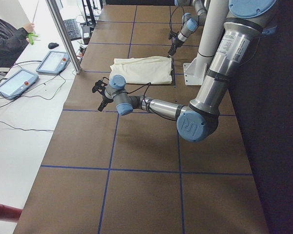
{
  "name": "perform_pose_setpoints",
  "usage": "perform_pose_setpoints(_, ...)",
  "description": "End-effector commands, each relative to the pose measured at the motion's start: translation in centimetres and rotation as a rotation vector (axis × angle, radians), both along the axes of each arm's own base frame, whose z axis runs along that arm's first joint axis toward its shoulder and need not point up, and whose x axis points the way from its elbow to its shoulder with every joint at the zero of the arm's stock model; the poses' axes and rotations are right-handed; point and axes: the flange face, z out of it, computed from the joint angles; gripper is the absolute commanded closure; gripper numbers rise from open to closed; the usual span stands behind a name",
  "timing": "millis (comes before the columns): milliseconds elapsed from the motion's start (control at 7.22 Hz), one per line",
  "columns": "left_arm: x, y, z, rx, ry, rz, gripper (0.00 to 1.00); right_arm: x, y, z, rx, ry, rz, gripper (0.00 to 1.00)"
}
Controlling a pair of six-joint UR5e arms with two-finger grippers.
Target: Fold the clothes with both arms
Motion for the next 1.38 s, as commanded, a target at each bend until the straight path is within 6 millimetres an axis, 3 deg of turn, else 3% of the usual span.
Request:
perform_pose_setpoints(0, 0.3, 0.1, -0.2, -0.005, 0.006, 0.002, 0.0, -1.1, -8.5, -1.4, 0.014, 0.092, -0.108, 0.0)
perform_pose_setpoints(138, 0.6, 0.2, -0.2, -0.006, 0.007, 0.006, 0.0, -2.0, -10.6, -0.6, 0.034, 0.154, -0.156, 0.0)
perform_pose_setpoints(831, 0.6, 0.2, 0.1, -0.009, 0.004, 0.004, 0.0, -2.7, -9.9, 3.2, -0.013, 0.248, -0.331, 0.0)
perform_pose_setpoints(1108, 0.7, 0.3, 0.1, -0.008, 0.005, 0.006, 0.0, -2.2, -10.5, 3.3, -0.015, 0.277, -0.343, 0.0)
perform_pose_setpoints(1246, 0.9, 0.3, 0.1, -0.008, 0.005, 0.009, 0.0, -0.8, -12.4, 3.5, -0.022, 0.304, -0.361, 0.0)
